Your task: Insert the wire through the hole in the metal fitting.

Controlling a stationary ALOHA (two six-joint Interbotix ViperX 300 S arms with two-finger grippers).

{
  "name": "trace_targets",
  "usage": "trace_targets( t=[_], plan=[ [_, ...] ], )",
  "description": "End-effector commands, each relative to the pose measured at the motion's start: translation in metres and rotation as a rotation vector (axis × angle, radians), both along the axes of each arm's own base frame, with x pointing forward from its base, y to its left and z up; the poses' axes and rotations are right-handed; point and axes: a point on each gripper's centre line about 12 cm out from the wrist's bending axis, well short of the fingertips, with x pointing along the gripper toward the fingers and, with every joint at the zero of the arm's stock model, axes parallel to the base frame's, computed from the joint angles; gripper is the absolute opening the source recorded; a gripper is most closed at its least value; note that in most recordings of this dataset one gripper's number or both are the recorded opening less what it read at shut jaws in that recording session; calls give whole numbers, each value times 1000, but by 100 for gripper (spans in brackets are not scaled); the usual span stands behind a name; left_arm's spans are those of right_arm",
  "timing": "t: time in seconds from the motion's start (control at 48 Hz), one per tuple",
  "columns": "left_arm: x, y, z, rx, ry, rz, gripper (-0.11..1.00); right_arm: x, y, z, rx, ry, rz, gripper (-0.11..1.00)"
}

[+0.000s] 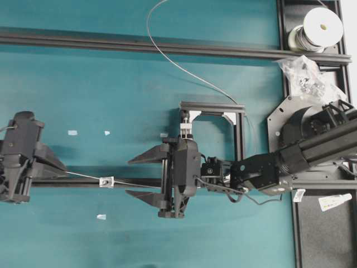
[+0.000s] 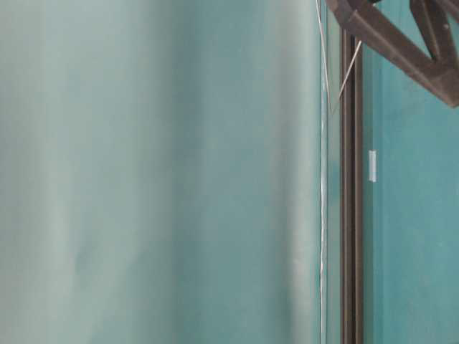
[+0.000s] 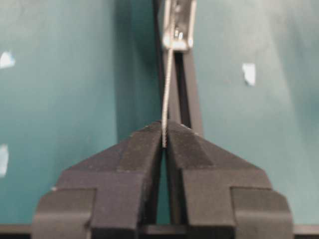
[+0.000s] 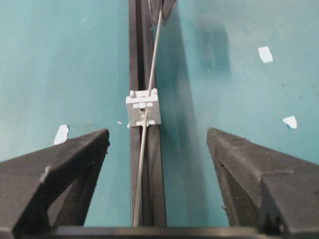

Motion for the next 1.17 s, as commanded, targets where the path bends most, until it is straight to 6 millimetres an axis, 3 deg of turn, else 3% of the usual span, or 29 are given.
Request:
trace_targets(
  t=[0.0,0.458,1.146],
  plan=[
    [-5,0,12,-4,-24,-7,-10,2,1,13,11,-37,3,88],
    [-56,8,25,-13,-44,-21,-10,-2,0,14,11,-35,4,88],
    [-59,5,17,5,37,-36,-10,-2,0,15,15,-41,2,88]
  ],
)
